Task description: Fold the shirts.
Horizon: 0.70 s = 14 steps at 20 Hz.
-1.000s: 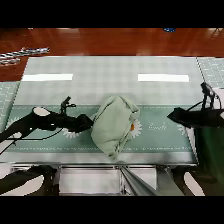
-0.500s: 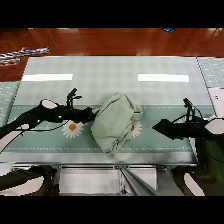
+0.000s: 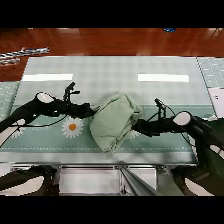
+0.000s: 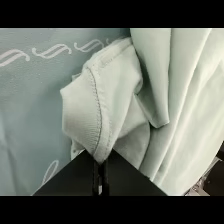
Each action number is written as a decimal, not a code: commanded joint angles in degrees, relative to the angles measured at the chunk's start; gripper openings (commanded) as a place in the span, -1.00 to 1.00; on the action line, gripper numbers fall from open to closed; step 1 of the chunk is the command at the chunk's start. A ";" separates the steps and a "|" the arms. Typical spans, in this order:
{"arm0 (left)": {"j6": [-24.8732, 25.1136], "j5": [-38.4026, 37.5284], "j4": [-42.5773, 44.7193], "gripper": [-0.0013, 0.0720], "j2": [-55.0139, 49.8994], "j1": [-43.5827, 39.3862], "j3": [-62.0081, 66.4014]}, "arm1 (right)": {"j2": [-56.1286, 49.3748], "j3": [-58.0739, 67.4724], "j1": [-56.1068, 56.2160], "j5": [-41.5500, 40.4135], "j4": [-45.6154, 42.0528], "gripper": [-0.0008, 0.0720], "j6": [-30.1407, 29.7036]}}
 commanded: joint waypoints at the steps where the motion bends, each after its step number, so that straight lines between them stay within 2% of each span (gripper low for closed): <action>1: -0.09 -0.63 0.83 -0.92 0.04 0.35 0.22 | -8.96 5.86 3.54 -3.02 2.69 0.13 -1.99; 3: -0.11 -0.63 0.83 -0.92 0.04 0.35 0.22 | -13.05 9.66 4.68 -3.82 3.96 0.10 -3.17; 4: -0.11 -0.61 0.83 -0.92 0.04 0.35 0.22 | -14.73 11.65 5.20 -4.37 4.20 -0.16 -3.91; 6: -0.13 -0.83 0.79 -0.92 0.09 0.96 0.44 | -16.39 15.47 5.14 -3.37 4.52 -0.92 -7.13; 7: -0.11 -1.99 0.81 -0.92 0.28 2.25 1.29 | -15.96 17.55 4.68 -2.16 3.87 -0.91 -8.90; 9: -0.09 -5.16 0.79 -0.92 2.16 6.60 4.57 | -13.68 23.30 2.47 2.38 -0.81 -0.91 -8.55; 14: -2.97 -10.73 0.39 -0.92 11.91 19.56 21.77 | -4.57 46.45 -5.90 13.49 -13.40 -0.91 -3.23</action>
